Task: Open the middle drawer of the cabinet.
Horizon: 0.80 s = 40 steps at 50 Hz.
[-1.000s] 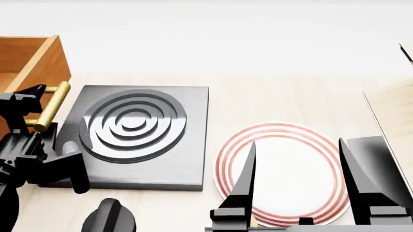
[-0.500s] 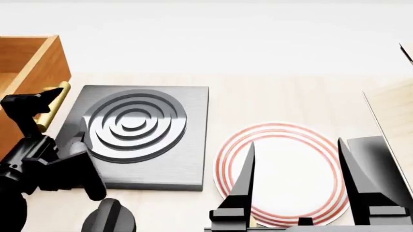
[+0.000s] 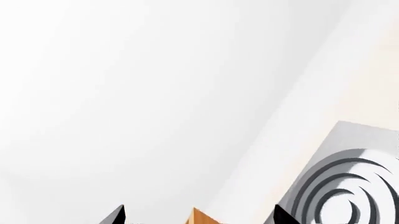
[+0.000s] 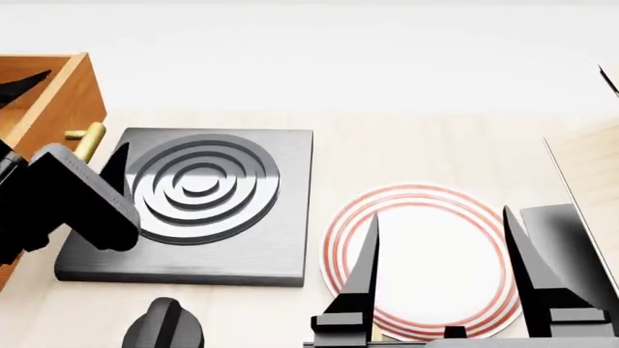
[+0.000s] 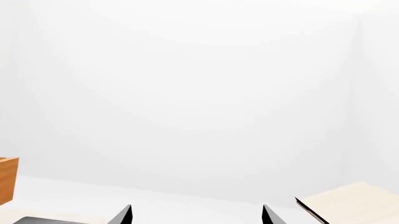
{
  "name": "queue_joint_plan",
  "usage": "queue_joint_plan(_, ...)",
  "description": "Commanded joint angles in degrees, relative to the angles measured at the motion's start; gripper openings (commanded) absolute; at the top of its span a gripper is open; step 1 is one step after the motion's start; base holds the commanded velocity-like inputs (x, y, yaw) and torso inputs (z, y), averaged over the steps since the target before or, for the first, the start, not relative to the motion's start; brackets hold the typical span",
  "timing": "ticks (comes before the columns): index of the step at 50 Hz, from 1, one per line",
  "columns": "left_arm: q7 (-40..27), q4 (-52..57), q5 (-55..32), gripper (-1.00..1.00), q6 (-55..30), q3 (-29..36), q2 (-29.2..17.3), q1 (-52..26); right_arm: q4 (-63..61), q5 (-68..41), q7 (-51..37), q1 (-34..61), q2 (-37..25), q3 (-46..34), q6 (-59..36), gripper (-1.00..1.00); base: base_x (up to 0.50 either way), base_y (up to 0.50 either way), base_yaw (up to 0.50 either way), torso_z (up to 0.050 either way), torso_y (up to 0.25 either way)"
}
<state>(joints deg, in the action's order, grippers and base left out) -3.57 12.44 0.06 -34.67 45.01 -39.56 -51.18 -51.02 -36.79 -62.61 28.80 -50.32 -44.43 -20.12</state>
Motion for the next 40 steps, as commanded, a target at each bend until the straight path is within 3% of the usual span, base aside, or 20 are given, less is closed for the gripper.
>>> queue_joint_plan(1,2.8,8.2,-10.4,1.00,-9.0,-9.1,0.3,-1.7,1.5,-1.8,0.7,-0.9,0.1,-1.8,-0.3,1.00,0.00,0.00,0.00,-0.010,0.000)
queue_joint_plan(12,6.4,4.9,-14.8,1.00,-14.8,-12.8,1.2,-7.9,1.5,-1.9,0.8,-0.7,0.3,-1.8,-0.5,1.00,0.00,0.00,0.00,0.000,0.000)
queue_joint_plan(31,10.5,-7.0,-27.8,1.00,-32.5,-24.0,8.3,-16.4,1.6,-1.9,0.8,-0.6,0.4,-1.9,-0.7,1.00,0.00,0.00,0.00,-0.001,0.000)
queue_joint_plan(40,10.5,-10.3,-29.0,1.00,-34.1,-25.7,9.5,-17.6,1.8,-1.7,0.9,-0.6,0.6,-2.0,-0.7,1.00,0.00,0.00,0.00,0.000,0.000)
